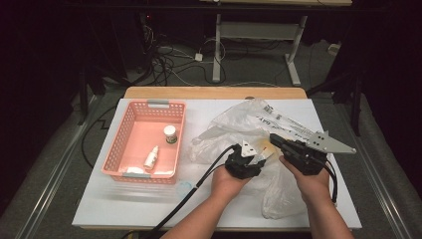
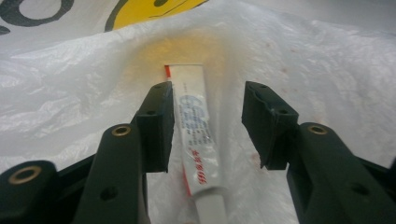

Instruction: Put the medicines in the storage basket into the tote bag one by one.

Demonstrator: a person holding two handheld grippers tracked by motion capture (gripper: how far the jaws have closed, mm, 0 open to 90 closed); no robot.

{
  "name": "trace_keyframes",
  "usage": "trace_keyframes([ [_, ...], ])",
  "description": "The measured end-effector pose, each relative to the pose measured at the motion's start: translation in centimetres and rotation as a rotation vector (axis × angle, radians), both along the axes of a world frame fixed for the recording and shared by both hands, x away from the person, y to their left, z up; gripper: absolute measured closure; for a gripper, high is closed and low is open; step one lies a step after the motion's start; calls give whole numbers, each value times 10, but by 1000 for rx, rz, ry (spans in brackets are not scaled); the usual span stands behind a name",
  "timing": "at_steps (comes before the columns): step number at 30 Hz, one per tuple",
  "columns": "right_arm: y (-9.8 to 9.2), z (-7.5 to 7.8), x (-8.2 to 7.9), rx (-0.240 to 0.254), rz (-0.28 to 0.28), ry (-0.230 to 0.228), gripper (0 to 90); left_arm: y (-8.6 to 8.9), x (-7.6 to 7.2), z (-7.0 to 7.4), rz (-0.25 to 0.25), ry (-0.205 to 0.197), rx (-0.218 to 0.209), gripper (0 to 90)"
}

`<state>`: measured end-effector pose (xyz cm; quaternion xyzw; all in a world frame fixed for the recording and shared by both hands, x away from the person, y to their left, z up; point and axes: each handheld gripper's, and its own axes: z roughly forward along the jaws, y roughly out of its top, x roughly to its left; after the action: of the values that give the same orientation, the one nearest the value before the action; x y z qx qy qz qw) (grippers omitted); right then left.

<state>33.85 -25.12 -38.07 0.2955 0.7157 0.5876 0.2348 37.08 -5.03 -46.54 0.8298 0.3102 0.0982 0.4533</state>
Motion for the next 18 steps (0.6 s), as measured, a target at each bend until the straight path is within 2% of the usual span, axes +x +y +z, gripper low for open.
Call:
trace_keyframes([
  [3,0,1,0,0,1,-6,900,6,-6,2,-14,6,-12,490],
  [4,-1,1,-1,-1,1,-6,900,7,-7,2,-20,17,-18,453],
  [8,0,1,-1,-5,1,-5,900,16,-16,4,-32,14,-17,380],
  [11,-1,1,-2,-9,0,-6,900,23,-21,4,-53,37,-16,318],
  [14,-1,1,-3,-13,2,-9,900,30,-27,4,-54,36,-1,303],
  [18,0,1,-3,-13,1,-9,900,40,-35,4,-54,38,-13,249],
])
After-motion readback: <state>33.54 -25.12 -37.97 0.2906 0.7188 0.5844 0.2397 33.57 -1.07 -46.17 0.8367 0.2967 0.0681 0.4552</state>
